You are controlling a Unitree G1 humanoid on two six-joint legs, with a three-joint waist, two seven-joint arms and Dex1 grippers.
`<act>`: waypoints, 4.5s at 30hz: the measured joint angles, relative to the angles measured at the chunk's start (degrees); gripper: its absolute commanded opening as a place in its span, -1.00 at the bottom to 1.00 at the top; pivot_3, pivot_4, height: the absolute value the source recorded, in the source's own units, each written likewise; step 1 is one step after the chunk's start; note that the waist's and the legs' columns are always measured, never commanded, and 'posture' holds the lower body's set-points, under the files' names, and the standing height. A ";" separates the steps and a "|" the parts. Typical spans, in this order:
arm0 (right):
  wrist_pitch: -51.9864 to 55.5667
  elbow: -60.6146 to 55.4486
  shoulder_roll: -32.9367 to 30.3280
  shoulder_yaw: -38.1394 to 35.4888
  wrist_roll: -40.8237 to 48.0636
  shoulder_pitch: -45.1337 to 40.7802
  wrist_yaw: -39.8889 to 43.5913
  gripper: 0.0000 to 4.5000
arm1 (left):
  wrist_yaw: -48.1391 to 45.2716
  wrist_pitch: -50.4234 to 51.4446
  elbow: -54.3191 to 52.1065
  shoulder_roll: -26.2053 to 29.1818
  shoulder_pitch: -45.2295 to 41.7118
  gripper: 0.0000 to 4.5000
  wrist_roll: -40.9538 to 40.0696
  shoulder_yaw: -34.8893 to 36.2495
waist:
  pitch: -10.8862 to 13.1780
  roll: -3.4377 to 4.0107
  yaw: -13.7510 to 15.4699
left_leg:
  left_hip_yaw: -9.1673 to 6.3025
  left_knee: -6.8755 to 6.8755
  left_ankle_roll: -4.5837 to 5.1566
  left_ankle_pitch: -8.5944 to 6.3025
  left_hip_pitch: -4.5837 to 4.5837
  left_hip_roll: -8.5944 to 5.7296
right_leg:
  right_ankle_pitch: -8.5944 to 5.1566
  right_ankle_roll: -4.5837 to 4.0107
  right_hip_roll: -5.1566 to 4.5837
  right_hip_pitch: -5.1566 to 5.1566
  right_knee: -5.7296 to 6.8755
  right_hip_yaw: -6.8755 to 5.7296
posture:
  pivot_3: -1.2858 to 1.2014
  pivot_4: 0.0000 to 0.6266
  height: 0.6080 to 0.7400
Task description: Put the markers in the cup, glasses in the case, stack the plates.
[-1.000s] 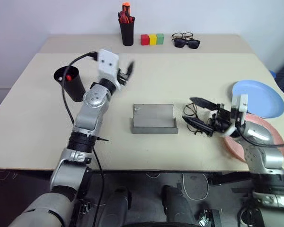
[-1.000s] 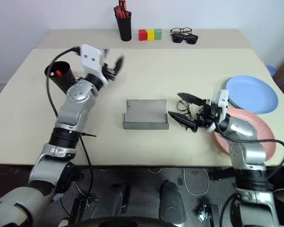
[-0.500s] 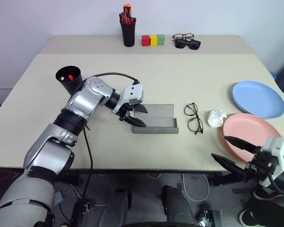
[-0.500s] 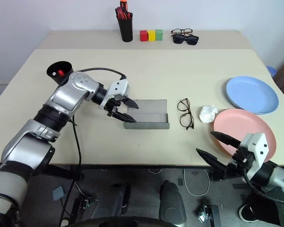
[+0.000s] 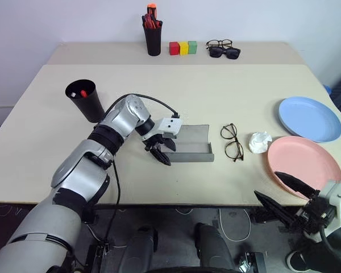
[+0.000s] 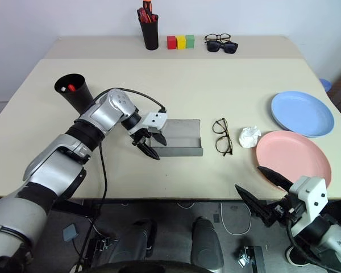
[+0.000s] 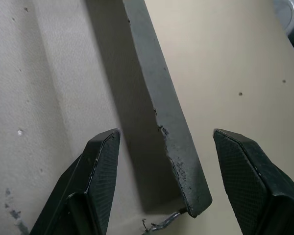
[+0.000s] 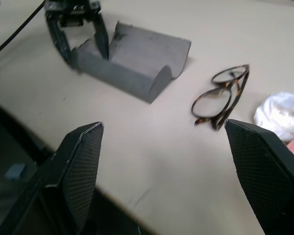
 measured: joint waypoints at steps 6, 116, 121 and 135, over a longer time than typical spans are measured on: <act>-2.65 1.92 -2.56 -3.69 -0.60 3.48 5.68 0.80 | -0.44 0.38 -0.22 -0.80 -0.01 -0.99 1.48 0.72 | -0.01 0.02 0.10 | 0.00 0.02 0.00 -0.01 0.13 0.00 | -0.01 0.00 -0.01 0.14 0.00 0.00 | 0.03 -0.52 1.00; 10.62 54.79 -13.99 26.31 -11.16 -62.72 13.18 0.80 | 29.79 26.61 -61.03 18.68 36.62 0.68 -13.55 19.38 | -0.04 0.21 -0.23 | -0.01 0.05 0.01 0.00 0.20 -0.06 | 0.29 -0.05 0.01 0.13 0.13 0.03 | 0.03 -0.52 1.00; 10.24 52.29 -13.52 26.05 -11.28 -60.84 13.04 0.80 | 29.90 29.65 -53.37 20.16 31.17 0.68 -10.15 16.37 | -0.04 0.20 -0.39 | -0.02 -0.02 0.01 -0.01 0.18 -0.05 | 0.28 -0.04 0.01 0.06 0.15 0.03 | 0.03 -0.52 1.00; 10.79 47.14 -13.48 23.09 -10.12 -55.36 10.48 0.80 | 44.00 50.85 -50.79 11.38 27.50 0.68 -7.89 16.25 | -0.04 0.20 -0.54 | -0.03 0.04 0.01 0.00 0.20 -0.05 | 0.28 -0.03 0.02 0.06 0.24 0.03 | 0.03 -0.52 1.00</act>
